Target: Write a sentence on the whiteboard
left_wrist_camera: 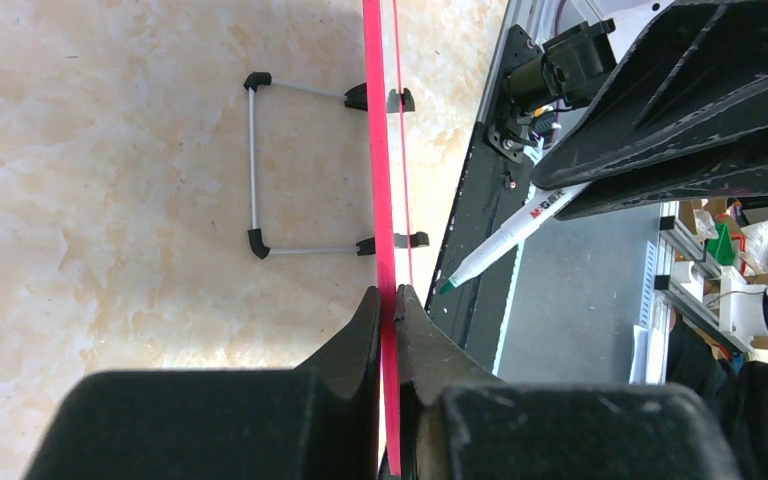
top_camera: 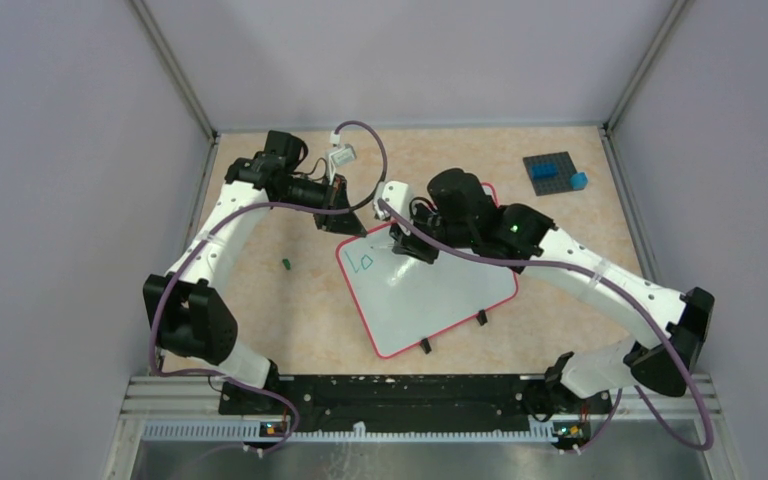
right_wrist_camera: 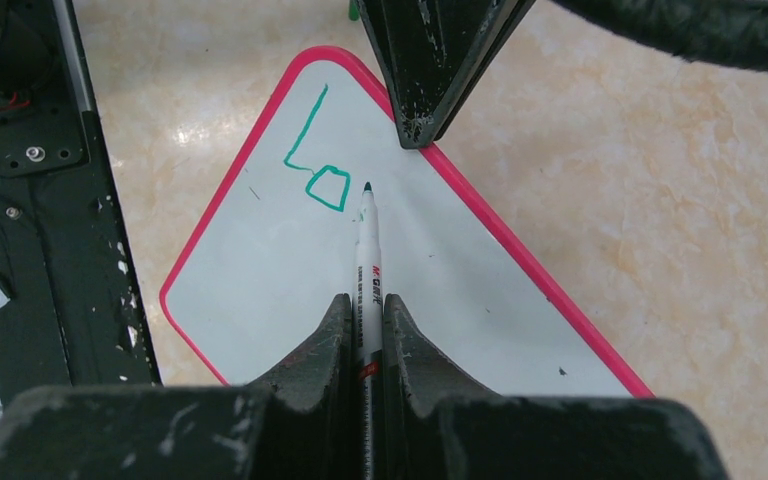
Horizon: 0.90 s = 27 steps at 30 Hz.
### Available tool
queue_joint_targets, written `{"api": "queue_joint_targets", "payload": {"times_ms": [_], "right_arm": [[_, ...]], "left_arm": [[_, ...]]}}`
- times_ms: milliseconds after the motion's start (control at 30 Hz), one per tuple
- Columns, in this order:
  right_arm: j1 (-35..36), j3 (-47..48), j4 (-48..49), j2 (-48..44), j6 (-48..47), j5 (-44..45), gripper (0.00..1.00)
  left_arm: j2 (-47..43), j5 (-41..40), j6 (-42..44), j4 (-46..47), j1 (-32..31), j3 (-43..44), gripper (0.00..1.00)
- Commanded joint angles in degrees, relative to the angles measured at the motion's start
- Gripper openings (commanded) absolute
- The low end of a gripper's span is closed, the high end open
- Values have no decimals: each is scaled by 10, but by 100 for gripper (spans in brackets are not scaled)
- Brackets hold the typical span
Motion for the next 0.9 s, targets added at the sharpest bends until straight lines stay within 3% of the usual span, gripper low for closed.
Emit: {"api": "queue_joint_targets", "payload": {"times_ms": [0, 867], "right_arm": [[-3, -4, 13, 3, -3, 8, 0], [-8, -34, 24, 15, -3, 26, 0]], "left_arm": [[-16, 9, 5, 4, -13, -8, 0], [-20, 8, 5, 7, -13, -11, 0]]}}
